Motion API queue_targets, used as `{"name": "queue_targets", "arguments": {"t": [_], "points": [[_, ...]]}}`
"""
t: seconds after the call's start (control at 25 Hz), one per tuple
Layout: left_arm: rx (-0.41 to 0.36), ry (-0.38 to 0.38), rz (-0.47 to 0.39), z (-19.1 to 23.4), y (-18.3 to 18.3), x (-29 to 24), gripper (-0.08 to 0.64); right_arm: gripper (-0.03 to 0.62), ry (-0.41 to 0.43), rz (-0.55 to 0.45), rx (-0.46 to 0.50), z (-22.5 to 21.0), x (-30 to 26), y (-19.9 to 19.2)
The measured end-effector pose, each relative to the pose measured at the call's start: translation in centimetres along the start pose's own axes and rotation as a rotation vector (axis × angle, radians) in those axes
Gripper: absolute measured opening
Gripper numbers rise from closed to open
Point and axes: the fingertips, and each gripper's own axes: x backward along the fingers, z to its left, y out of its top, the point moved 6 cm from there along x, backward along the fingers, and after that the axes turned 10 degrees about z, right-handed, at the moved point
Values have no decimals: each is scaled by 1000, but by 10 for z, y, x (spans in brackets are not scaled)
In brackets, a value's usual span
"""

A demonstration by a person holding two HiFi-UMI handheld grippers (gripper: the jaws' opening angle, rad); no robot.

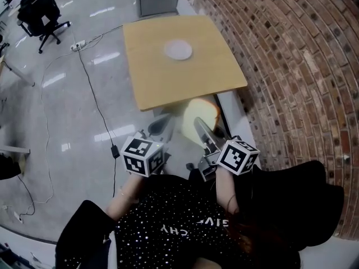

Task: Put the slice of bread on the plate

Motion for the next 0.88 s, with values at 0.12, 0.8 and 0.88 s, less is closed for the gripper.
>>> {"name": "queue_targets", "arguments": {"t": [0.12, 0.8, 0.88], "points": [[-5, -2, 4, 13, 6, -2, 9, 94, -2, -5, -2, 1, -13, 4], [-39, -14, 26, 81, 28, -8, 9, 94, -22, -33, -30, 8, -76, 17], [-31, -21, 31, 84, 26, -8, 9, 94, -32, -30, -37, 8, -78, 14]]}}
